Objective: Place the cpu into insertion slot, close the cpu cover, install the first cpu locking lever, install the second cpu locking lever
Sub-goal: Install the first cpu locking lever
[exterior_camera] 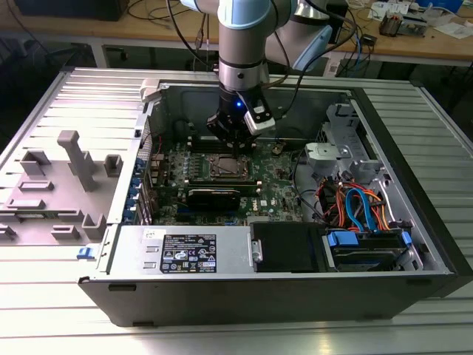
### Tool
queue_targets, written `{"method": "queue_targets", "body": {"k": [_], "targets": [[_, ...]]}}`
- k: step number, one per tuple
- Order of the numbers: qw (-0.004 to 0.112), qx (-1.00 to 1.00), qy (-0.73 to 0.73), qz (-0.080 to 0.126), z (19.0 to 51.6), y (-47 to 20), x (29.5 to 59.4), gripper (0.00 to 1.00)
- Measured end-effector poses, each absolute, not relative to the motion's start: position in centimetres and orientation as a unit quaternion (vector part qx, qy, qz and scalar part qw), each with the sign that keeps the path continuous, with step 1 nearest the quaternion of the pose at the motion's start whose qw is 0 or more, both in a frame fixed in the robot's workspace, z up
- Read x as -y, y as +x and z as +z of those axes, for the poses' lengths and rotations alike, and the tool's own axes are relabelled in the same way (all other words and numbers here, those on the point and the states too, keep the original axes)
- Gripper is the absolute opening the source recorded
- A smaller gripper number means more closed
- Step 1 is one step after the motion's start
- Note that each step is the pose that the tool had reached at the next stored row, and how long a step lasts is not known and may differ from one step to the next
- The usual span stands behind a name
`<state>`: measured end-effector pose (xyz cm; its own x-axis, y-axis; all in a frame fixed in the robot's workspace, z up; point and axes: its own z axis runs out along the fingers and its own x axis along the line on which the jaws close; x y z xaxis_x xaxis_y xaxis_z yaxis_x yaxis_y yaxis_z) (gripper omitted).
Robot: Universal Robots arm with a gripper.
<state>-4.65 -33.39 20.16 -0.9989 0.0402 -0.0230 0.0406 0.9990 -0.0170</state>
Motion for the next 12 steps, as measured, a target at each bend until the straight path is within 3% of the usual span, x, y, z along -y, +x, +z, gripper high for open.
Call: {"method": "queue_targets", "body": {"k": [12], "targets": [[0.011,-1.000,0.020,-0.009,21.3,-4.6,33.3,0.11]]}}
